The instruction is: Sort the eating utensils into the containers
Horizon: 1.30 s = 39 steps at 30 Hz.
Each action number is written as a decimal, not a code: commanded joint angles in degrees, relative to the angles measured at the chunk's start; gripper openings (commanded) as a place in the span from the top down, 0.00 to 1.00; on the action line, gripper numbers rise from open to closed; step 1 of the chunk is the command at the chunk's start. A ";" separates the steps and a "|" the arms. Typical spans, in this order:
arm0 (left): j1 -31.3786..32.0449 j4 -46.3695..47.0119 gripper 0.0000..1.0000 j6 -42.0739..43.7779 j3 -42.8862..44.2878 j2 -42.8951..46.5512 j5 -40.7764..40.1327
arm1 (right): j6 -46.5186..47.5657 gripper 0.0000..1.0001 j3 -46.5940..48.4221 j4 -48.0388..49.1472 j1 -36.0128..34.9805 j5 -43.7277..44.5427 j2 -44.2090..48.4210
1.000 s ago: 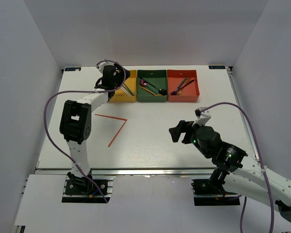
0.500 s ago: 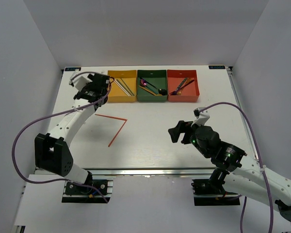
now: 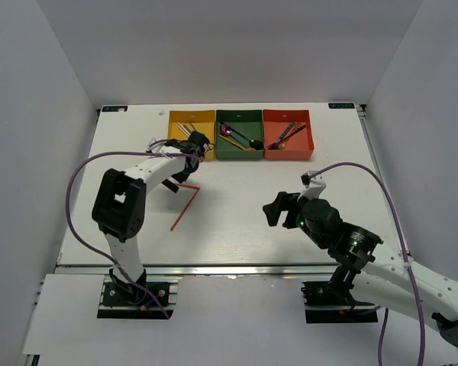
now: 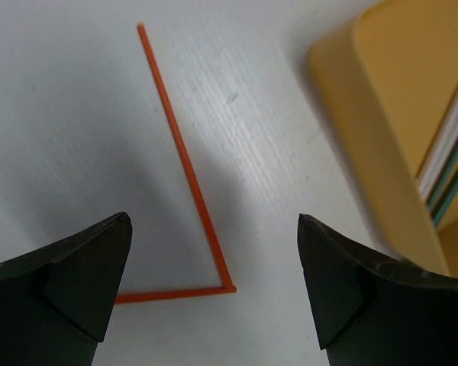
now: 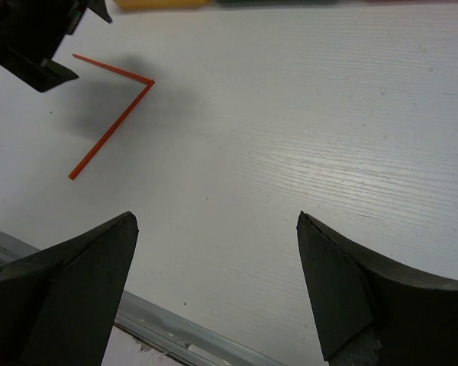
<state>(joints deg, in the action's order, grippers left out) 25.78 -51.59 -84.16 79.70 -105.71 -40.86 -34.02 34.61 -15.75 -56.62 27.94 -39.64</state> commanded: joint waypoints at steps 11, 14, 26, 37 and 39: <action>3.05 -4.74 0.02 -9.26 5.37 -10.82 4.91 | 0.01 0.11 -1.56 1.16 0.28 2.20 4.21; 3.05 -5.97 0.08 -9.79 5.73 -12.50 5.18 | 0.09 0.11 -1.83 1.07 0.20 2.64 4.57; 3.05 -8.70 0.41 -10.67 7.75 -16.45 5.18 | 0.36 0.11 -2.79 0.81 0.20 3.61 6.94; 2.34 -6.77 0.67 -11.20 6.87 -17.25 5.62 | 0.45 0.11 -3.50 -1.04 0.19 4.31 11.16; 1.99 -5.80 0.74 -11.20 6.43 -17.25 5.79 | 0.53 0.11 -3.50 -1.74 0.19 4.57 11.77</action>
<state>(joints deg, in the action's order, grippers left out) 28.38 -59.27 -94.04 87.39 -120.70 -36.86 -34.04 31.48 -16.97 -56.62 30.52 -28.88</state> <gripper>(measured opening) 0.276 0.894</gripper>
